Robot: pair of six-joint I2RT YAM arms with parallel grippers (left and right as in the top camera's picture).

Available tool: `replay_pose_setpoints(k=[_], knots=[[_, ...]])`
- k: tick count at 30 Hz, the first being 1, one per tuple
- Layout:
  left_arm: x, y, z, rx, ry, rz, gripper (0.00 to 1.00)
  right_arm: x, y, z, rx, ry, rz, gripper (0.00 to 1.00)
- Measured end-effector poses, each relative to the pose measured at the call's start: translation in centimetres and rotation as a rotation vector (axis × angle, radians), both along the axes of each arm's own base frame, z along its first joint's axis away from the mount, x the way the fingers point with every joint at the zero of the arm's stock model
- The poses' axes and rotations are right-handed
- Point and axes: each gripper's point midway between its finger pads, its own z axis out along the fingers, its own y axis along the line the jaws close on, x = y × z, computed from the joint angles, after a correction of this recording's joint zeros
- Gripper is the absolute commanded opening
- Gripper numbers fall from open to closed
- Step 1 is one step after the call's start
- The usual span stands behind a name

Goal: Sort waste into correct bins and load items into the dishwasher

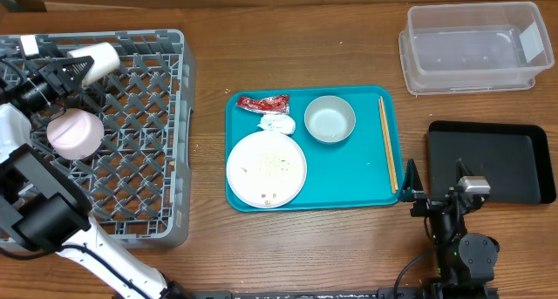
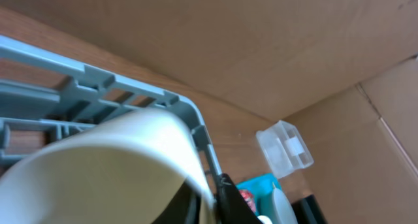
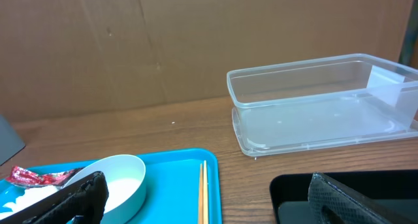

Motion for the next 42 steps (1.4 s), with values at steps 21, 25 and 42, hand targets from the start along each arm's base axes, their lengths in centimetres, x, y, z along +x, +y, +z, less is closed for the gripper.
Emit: replay_pose_setpoints(k=[21,25,42], knots=[[2.3,0.0,3.8,-0.152,-0.010,-0.028,0.06,0.0,0.0,0.0,0.000,0.000,0.000,1.00],[1.4,1.0,6.9,-0.172,-0.047,-0.063,0.09,0.0,0.0,0.0,0.000,-0.001,0.000,1.00],[-0.6,-12.7,15.9,-0.199,-0.005,-0.329,0.89,0.0,0.0,0.0,0.000,0.000,0.000,1.00]])
